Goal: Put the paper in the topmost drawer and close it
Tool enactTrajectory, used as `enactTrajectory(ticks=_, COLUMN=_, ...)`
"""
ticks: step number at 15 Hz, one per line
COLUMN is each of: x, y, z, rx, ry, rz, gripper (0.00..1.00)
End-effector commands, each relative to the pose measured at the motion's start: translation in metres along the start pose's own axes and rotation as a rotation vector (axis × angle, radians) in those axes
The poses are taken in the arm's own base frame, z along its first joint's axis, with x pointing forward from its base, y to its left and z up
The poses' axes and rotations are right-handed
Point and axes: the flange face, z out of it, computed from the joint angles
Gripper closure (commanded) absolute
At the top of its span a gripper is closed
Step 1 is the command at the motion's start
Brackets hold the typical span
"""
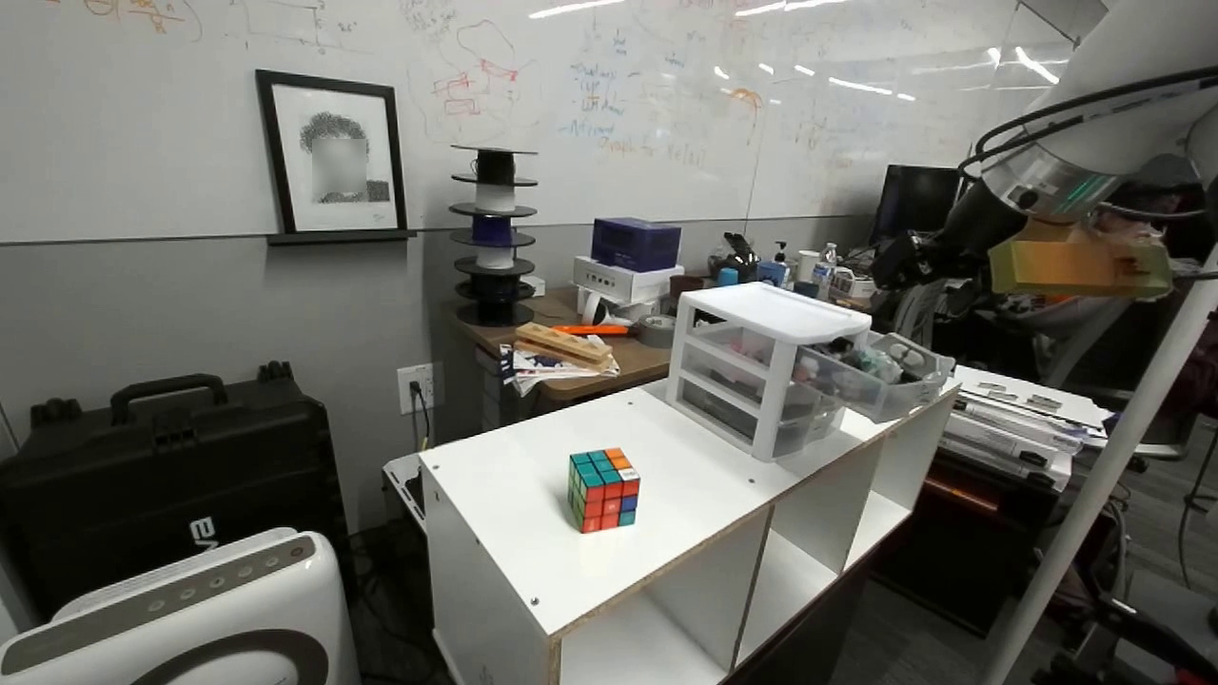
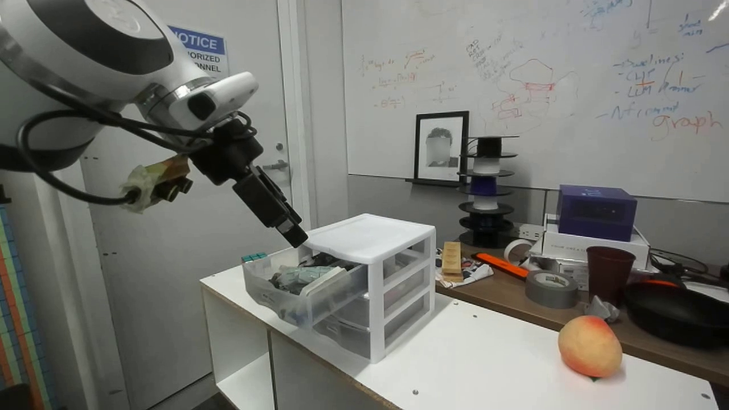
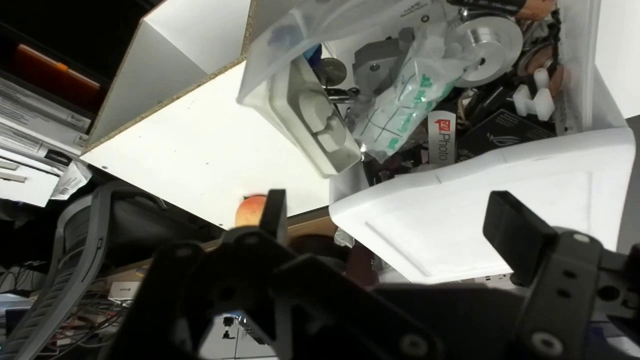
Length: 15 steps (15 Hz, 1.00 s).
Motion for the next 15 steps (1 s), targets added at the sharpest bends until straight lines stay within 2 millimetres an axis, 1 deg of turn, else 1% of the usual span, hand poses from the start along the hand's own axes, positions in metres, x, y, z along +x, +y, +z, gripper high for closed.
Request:
enactTrajectory(ticks=1, x=0.003, y=-0.005, z=-0.011, rx=0.029, ry=0.044, rz=0.001, gripper=0.0)
enactTrajectory(ticks=3, x=0.004, y=-0.01, z=-0.017, rx=0.037, ry=0.048, rz=-0.012, gripper=0.0)
enactTrajectory(ticks=5, x=-0.001, y=-0.021, z=-0.024, rx=0.026, ry=0.028, rz=-0.031, gripper=0.0)
enactTrajectory(ticks=7, x=-0.013, y=-0.039, z=-0.033, rx=0.021, ry=-0.002, rz=-0.073, gripper=0.0)
enactTrajectory(ticks=9, x=-0.029, y=-0.06, z=-0.041, rx=0.045, ry=-0.065, rz=-0.121, gripper=0.0)
enactTrajectory(ticks=11, x=-0.046, y=-0.079, z=-0.054, rx=0.074, ry=-0.132, rz=-0.17, gripper=0.0)
enactTrajectory(ticks=13, x=-0.057, y=-0.09, z=-0.065, rx=0.091, ry=-0.189, rz=-0.209, gripper=0.0)
enactTrajectory(ticks=15, x=-0.065, y=-0.092, z=-0.074, rx=0.084, ry=-0.233, rz=-0.235, gripper=0.0)
